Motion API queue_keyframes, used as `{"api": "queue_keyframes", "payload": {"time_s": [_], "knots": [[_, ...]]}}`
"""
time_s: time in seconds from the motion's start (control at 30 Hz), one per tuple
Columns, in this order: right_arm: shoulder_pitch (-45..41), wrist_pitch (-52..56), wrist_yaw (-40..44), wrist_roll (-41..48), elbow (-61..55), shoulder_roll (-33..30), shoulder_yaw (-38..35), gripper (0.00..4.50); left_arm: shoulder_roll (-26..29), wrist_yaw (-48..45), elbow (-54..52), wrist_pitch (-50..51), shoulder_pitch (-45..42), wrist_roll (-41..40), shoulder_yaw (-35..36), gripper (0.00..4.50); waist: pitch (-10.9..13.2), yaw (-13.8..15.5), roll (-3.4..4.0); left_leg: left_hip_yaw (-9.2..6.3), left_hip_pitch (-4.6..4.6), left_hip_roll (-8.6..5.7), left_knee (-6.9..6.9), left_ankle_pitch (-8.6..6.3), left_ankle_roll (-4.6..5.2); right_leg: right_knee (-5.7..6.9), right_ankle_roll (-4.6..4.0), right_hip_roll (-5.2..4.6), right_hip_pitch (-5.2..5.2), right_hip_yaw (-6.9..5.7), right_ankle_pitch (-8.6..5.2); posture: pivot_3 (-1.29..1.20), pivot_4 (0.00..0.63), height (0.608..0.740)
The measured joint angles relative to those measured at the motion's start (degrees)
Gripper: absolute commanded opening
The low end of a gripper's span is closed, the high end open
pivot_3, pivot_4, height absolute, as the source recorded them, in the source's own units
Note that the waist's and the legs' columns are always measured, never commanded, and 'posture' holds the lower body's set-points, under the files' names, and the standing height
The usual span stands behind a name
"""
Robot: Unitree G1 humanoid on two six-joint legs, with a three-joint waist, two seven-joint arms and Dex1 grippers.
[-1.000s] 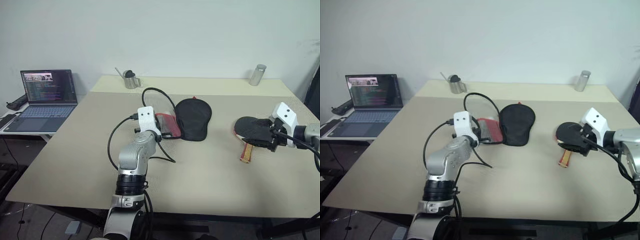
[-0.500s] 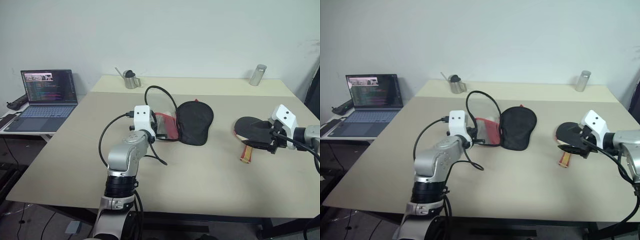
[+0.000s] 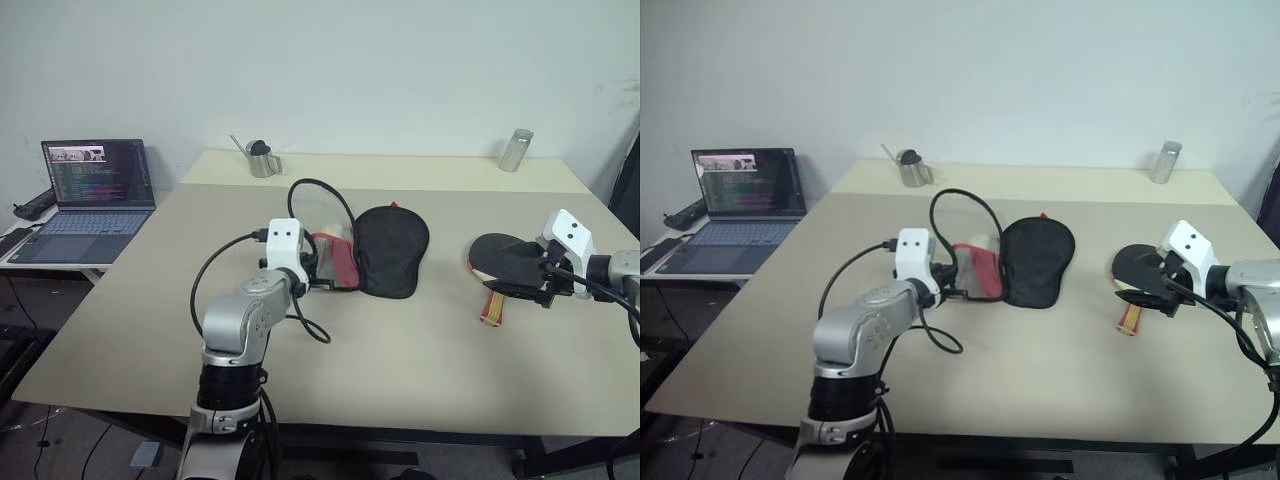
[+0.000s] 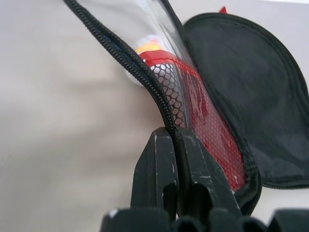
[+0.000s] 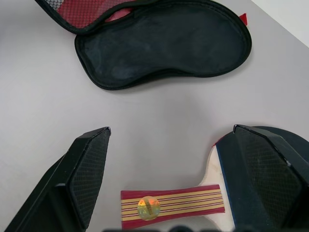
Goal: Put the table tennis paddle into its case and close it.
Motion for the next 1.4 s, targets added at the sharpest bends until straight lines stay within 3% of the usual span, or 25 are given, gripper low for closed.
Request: {"api": "queue_keyframes", "payload": {"time_s": [0.47, 0.57, 0.83, 1.0, 1.17, 1.4], "knots": [[0.0, 0.0, 0.0, -0.1, 0.2, 0.3, 0.4, 4.5, 7.0, -5.9, -2.5, 3.2, 2.7, -1.5, -0.3, 0.01, 0.0, 0.0, 0.01, -0.01, 0.01, 0.0, -0.01, 0.0, 0.0, -0.02, 0.0, 0.0, 0.0, 0.0, 0.0, 0.0, 0.15, 0.74], [0.0, 0.0, -0.1, -0.1, 0.3, 0.5, 1.3, 4.5, 6.7, -6.2, -2.5, 3.5, 2.7, -2.2, 0.3, 0.71, 0.0, 0.0, 0.01, -0.01, 0.01, 0.0, -0.01, 0.0, 0.0, -0.02, 0.0, 0.0, 0.0, 0.0, 0.0, 0.0, 0.15, 0.74], [-0.2, -0.1, -0.6, -0.1, 0.5, 0.5, 1.3, 4.5, 8.1, -8.7, -2.5, 4.2, 2.7, -3.8, 0.7, 3.51, 0.0, -0.1, 0.0, -0.01, 0.01, 0.01, -0.02, 0.0, 0.0, -0.01, 0.0, 0.0, 0.0, 0.0, 0.0, 0.0, 0.15, 0.74], [-0.8, 2.4, -6.6, -1.0, 0.9, 1.7, 1.0, 4.5, 20.9, -21.3, -4.9, 3.6, 5.7, -9.9, 1.4, 3.51, 0.0, -0.8, 0.04, 0.0, 0.04, 0.03, -0.08, 0.0, 0.0, -0.01, -0.02, 0.02, -0.03, 0.05, -0.01, 0.0, 0.15, 0.74], [-0.7, 12.9, -16.0, -2.0, -1.7, 4.4, -0.5, 4.5, 34.3, -35.3, -1.5, -5.9, 8.2, -12.0, 4.9, 3.51, 0.0, -0.8, 0.08, -0.04, 0.03, 0.02, -0.09, -0.01, 0.01, -0.04, -0.05, 0.01, -0.04, 0.05, -0.01, 0.0, 0.15, 0.74], [-3.1, 32.2, -35.1, -3.5, -6.6, 14.5, -5.7, 4.5, 36.8, -43.5, 7.7, -17.0, 7.2, -10.9, 3.9, 3.51, 0.0, -0.7, 0.08, -0.11, -0.09, 0.0, -0.09, -0.02, 0.05, -0.09, -0.06, 0.0, -0.12, 0.02, 0.01, 0.0, 0.15, 0.74]]}}
